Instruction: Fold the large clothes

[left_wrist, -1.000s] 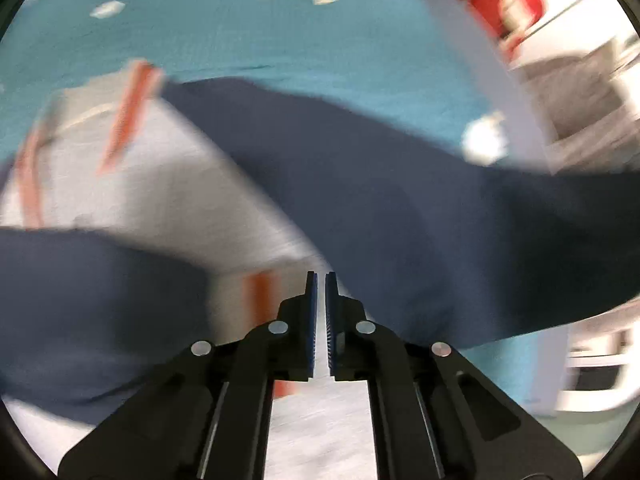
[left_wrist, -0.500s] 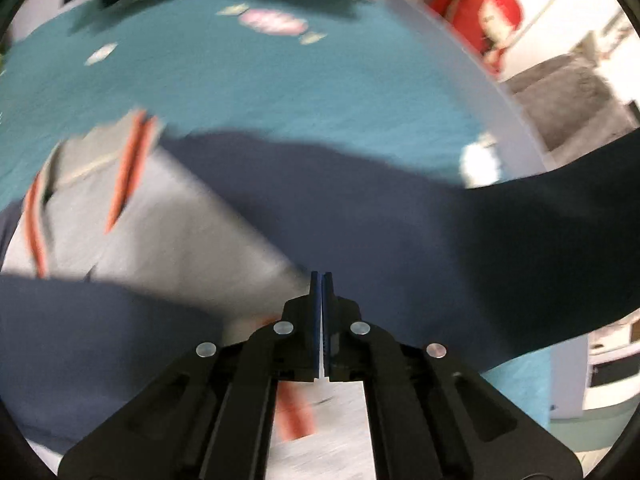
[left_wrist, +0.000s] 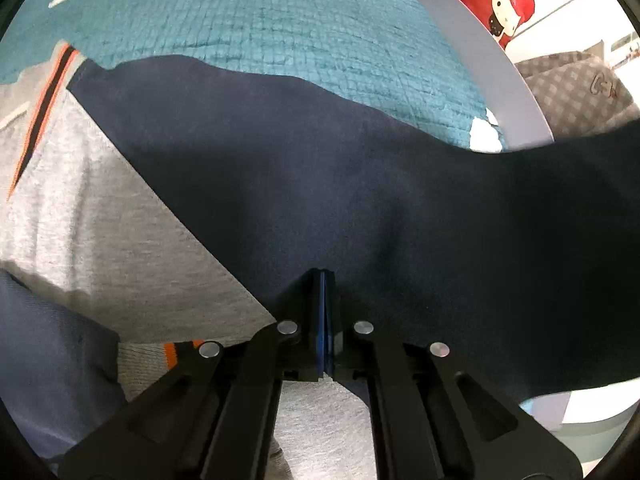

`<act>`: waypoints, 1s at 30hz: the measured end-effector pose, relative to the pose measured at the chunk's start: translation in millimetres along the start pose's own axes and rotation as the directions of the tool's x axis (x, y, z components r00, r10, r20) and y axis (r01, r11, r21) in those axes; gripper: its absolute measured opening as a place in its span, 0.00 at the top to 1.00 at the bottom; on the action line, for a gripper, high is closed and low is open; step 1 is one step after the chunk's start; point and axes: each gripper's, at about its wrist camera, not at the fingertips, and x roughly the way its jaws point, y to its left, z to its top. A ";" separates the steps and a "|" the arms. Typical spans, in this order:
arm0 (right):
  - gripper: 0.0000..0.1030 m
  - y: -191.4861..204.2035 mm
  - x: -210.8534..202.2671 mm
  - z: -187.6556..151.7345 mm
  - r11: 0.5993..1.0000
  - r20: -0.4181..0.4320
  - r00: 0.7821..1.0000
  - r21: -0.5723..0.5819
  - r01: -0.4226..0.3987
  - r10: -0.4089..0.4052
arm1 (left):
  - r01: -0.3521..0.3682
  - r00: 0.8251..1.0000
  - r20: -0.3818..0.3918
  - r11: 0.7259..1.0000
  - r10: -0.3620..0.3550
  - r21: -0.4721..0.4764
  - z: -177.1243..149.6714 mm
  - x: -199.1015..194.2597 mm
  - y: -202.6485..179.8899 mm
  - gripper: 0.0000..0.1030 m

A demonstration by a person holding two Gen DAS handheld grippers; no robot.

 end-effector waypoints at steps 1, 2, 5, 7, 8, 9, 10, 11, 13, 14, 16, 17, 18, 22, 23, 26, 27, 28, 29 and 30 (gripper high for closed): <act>0.95 14.9 2.6 0.2 0.999 -0.014 0.999 -0.016 -0.034 0.034 | -0.015 1.000 0.004 1.000 0.015 0.010 -2.5 0.4 -2.7 0.98; 0.96 26.7 4.9 0.0 0.998 -0.024 0.998 -0.028 -0.053 0.053 | -0.033 0.999 0.002 0.999 0.033 0.016 -2.6 0.4 -5.0 0.98; 0.96 62.7 12.7 -2.9 0.993 -0.047 0.995 -0.063 -0.096 0.093 | -0.056 0.998 -0.015 0.998 0.056 -0.003 2.1 5.2 -11.5 0.97; 0.96 86.1 22.8 -6.9 0.989 -0.082 0.989 -0.075 -0.129 0.122 | -0.079 0.996 -0.032 0.997 0.079 0.004 7.2 8.0 -15.3 0.97; 0.96 96.9 28.8 -9.8 0.987 -0.107 0.985 -0.077 -0.142 0.133 | -0.084 0.996 -0.036 0.996 0.084 0.005 7.8 7.5 -15.9 0.97; 0.96 103.6 32.2 -12.6 0.986 -0.124 0.982 -0.076 -0.151 0.141 | -0.087 0.995 -0.039 0.996 0.087 -0.003 7.9 5.0 -15.8 0.98; 0.96 114.1 36.7 -17.5 0.983 -0.146 0.978 -0.083 -0.162 0.149 | -0.090 0.995 -0.044 0.996 0.089 -0.010 7.8 2.5 -15.9 0.98; 0.96 125.9 39.9 -22.8 0.981 -0.161 0.976 -0.106 -0.162 0.144 | -0.101 0.994 -0.053 0.995 0.100 -0.013 5.8 -4.6 -14.7 0.98; 0.96 142.1 42.1 -30.5 0.977 -0.167 0.977 -0.146 -0.156 0.131 | -0.135 0.989 -0.055 0.991 0.135 0.006 -4.1 -24.1 -8.2 0.97; 0.96 148.3 44.4 -34.0 0.975 -0.175 0.976 -0.153 -0.159 0.131 | -0.164 0.985 -0.053 0.986 0.165 0.011 -13.7 -39.3 1.8 0.97; 0.96 157.4 51.8 -43.0 0.973 -0.205 0.969 -0.158 -0.170 0.136 | -0.146 0.989 -0.039 0.989 0.146 0.003 -26.8 -61.2 19.8 0.97; 0.96 161.2 55.6 -47.3 0.973 -0.209 0.970 -0.167 -0.161 0.124 | -0.201 0.979 -0.040 0.980 0.201 -0.002 -35.1 -74.0 33.9 0.97; 0.96 165.7 61.1 -52.9 0.973 -0.217 0.970 -0.178 -0.145 0.105 | -0.239 0.971 -0.032 0.971 0.238 -0.006 -40.8 -84.2 45.3 0.97; 1.00 177.1 79.8 -74.3 0.972 -0.270 0.957 -0.175 -0.156 0.105 | -0.293 0.956 0.025 0.955 0.294 -0.041 -62.3 -130.2 93.6 0.97; 1.00 184.5 85.7 -81.2 0.970 -0.277 0.956 -0.192 -0.151 0.094 | -0.318 0.946 0.045 0.947 0.320 -0.051 -66.5 -140.6 104.4 0.97; 1.00 201.7 104.0 -99.3 0.963 -0.332 0.936 -0.192 -0.187 0.116 | -0.384 0.915 0.094 0.919 0.392 -0.094 -78.4 -173.5 142.2 0.97; 1.00 207.4 108.5 -105.1 0.959 -0.351 0.928 -0.195 -0.206 0.128 | -0.399 0.907 0.099 0.911 0.409 -0.106 -80.6 -180.6 152.6 0.97; 1.00 211.9 111.8 -109.9 0.954 -0.367 0.921 -0.204 -0.221 0.135 | -0.413 0.899 0.103 0.902 0.426 -0.126 -82.6 -189.3 166.0 0.97; 0.99 217.9 113.7 -115.9 0.949 -0.371 0.919 -0.218 -0.227 0.135 | -0.418 0.896 0.103 0.898 0.432 -0.138 -82.7 -193.2 171.2 0.97; 0.96 219.0 113.7 -118.5 0.948 -0.366 0.922 -0.226 -0.224 0.130 | -0.421 0.893 0.103 0.894 0.438 -0.153 -82.2 -198.8 177.7 0.97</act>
